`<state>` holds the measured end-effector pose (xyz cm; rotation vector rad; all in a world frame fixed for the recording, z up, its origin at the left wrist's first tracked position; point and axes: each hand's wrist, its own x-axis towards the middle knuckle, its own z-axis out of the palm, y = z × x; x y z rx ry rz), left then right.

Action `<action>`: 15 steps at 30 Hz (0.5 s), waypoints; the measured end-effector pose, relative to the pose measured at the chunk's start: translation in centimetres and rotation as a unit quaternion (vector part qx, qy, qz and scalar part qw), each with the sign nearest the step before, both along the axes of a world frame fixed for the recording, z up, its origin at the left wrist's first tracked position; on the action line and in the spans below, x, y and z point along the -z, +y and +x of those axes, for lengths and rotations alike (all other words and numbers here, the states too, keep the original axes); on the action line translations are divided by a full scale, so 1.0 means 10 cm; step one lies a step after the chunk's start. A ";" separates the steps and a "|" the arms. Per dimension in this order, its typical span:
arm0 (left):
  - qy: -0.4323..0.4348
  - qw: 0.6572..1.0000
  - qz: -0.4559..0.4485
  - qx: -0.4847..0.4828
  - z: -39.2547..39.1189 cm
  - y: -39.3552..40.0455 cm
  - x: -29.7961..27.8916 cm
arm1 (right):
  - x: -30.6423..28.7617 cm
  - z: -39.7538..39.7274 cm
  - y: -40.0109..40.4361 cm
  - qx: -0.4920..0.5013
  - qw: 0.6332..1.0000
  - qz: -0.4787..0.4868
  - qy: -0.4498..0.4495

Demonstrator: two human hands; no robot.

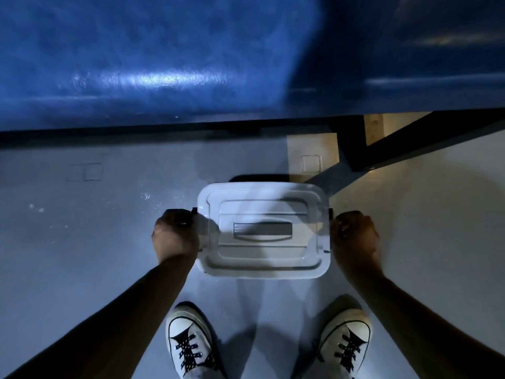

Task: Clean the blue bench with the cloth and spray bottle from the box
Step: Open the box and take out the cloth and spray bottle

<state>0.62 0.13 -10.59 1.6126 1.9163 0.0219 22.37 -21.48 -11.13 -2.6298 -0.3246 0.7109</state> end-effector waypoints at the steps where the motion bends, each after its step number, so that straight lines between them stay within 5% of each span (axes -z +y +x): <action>1: -0.009 1.000 -0.005 0.005 0.02 -0.04 -0.02 | 0.00 -0.06 0.02 -0.010 1.000 0.001 -0.010; 9: -0.057 0.998 -0.014 -0.030 0.04 -0.23 -0.03 | 0.07 -0.27 0.11 0.046 0.999 0.005 0.018; 15: -0.103 0.990 0.033 0.088 0.36 -0.34 -0.46 | -0.17 -0.11 -0.23 0.134 0.989 0.038 0.059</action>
